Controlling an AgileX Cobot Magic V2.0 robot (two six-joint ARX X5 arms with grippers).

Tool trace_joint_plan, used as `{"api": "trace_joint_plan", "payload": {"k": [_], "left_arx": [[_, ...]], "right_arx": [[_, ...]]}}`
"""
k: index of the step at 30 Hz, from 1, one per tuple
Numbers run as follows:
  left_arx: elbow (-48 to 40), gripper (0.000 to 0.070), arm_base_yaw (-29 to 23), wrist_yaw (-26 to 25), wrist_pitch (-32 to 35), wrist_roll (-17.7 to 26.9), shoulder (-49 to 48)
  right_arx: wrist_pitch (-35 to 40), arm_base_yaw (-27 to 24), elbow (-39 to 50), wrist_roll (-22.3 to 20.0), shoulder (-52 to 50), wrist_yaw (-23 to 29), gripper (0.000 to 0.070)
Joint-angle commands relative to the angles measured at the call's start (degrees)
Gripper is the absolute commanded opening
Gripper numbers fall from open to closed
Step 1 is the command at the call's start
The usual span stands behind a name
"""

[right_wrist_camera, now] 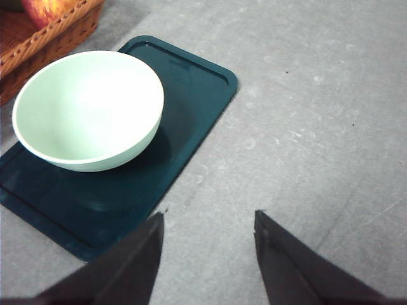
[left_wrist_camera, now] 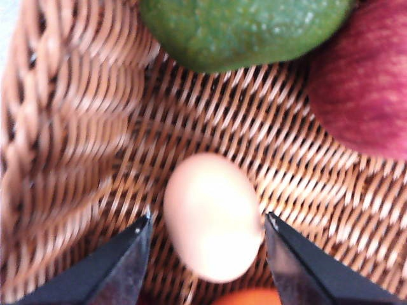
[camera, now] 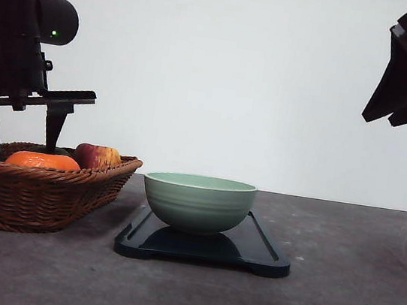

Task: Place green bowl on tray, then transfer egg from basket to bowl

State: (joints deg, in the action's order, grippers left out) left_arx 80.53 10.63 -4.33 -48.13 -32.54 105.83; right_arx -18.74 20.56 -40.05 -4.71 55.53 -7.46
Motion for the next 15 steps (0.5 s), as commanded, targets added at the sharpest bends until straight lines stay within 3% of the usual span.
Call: {"api": "trace_joint_plan", "payload": {"k": [1, 15], "left_arx": [[1.4, 0.0350, 0.2, 0.4, 0.5, -0.8, 1.5], [1.4, 0.0350, 0.1, 1.1, 1.2, -1.2, 1.9]], "right_arx": [[0.6, 0.3, -0.1, -0.4, 0.5, -0.1, 0.0275], [0.7, 0.3, -0.1, -0.4, 0.5, -0.1, 0.0275]]}}
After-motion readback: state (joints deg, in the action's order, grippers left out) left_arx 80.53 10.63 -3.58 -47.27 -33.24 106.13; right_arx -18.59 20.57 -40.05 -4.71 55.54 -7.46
